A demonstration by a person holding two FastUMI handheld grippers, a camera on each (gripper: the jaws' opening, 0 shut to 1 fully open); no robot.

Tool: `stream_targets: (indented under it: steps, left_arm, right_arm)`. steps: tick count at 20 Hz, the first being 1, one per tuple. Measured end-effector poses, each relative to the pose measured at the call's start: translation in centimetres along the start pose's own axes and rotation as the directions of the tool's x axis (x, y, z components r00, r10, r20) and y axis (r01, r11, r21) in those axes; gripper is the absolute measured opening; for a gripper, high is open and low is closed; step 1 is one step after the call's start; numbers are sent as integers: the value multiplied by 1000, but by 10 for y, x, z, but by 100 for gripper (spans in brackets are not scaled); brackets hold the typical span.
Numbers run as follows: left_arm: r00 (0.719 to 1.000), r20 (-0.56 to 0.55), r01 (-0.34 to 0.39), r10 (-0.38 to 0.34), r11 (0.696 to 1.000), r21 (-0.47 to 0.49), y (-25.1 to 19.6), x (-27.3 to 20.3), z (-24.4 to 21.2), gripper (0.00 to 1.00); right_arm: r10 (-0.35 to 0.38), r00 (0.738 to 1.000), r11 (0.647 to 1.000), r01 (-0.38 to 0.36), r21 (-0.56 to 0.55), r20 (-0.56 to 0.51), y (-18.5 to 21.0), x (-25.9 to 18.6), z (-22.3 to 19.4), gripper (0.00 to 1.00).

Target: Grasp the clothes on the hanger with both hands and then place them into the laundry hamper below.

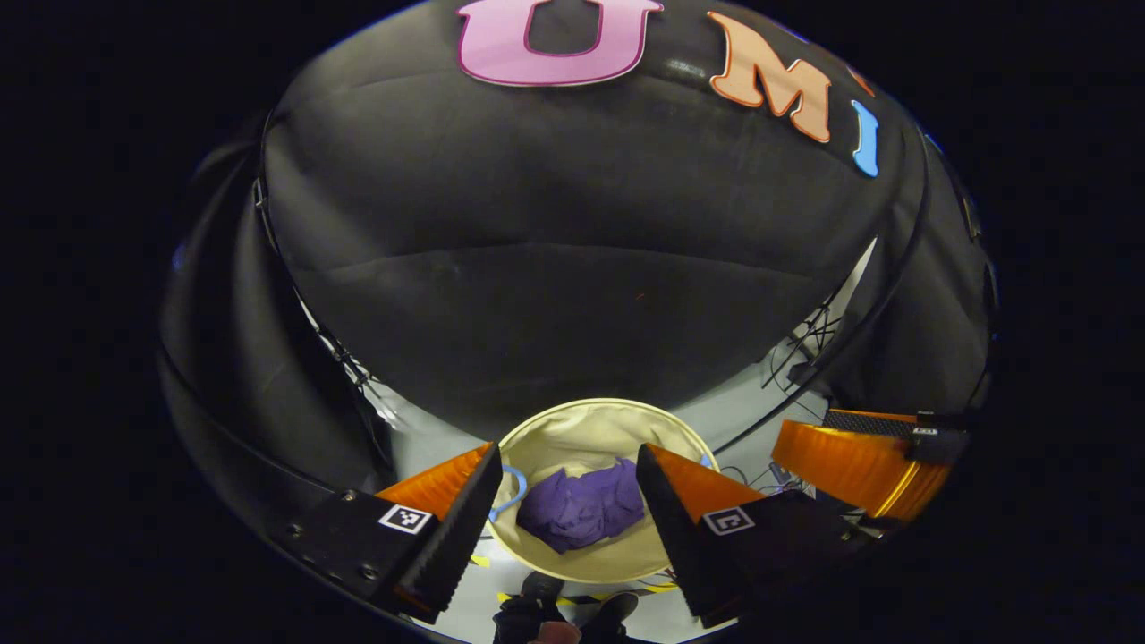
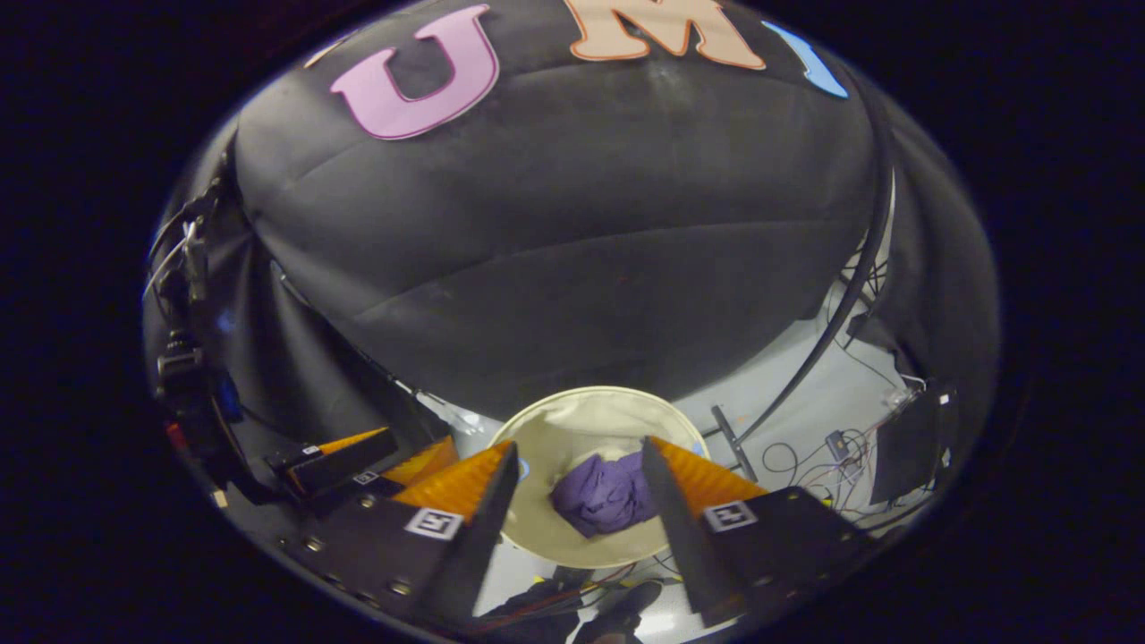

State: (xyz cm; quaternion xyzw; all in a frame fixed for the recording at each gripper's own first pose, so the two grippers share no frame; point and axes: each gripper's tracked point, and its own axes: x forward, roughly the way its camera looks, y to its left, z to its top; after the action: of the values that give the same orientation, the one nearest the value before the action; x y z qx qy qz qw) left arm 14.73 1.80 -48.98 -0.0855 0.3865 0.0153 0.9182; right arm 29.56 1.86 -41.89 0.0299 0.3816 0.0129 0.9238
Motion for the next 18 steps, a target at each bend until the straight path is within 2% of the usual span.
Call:
stream_targets:
  steps: [1,7,8,9,13,15,18]
  left_arm:
    - [1000,7,-2,2,1000,8,1,-14,2,94]
    - [995,97,-22,16,998,66,4,-102,37,94]
    - [995,100,-15,10,998,55,4,-114,41,97]
    - [995,99,-6,2,999,39,4,-126,42,96]
    - [992,124,-16,8,998,60,25,-161,46,96]
    - [984,177,-29,12,996,90,39,-179,52,96]
    - [982,184,4,-31,989,146,54,-209,42,98]
  right_arm:
    - [3,1000,1000,-3,-8,12,1,-11,3,98]
    - [28,995,998,-23,-51,98,11,-93,16,100]
    - [35,993,997,-27,-73,116,14,-106,18,100]
    - [37,990,995,-24,-98,134,16,-119,20,99]
    - [13,982,993,9,-117,187,24,-158,17,99]
    - [-19,973,992,47,-117,231,27,-177,14,99]
    - [-70,965,986,105,-127,251,39,-205,-5,99]
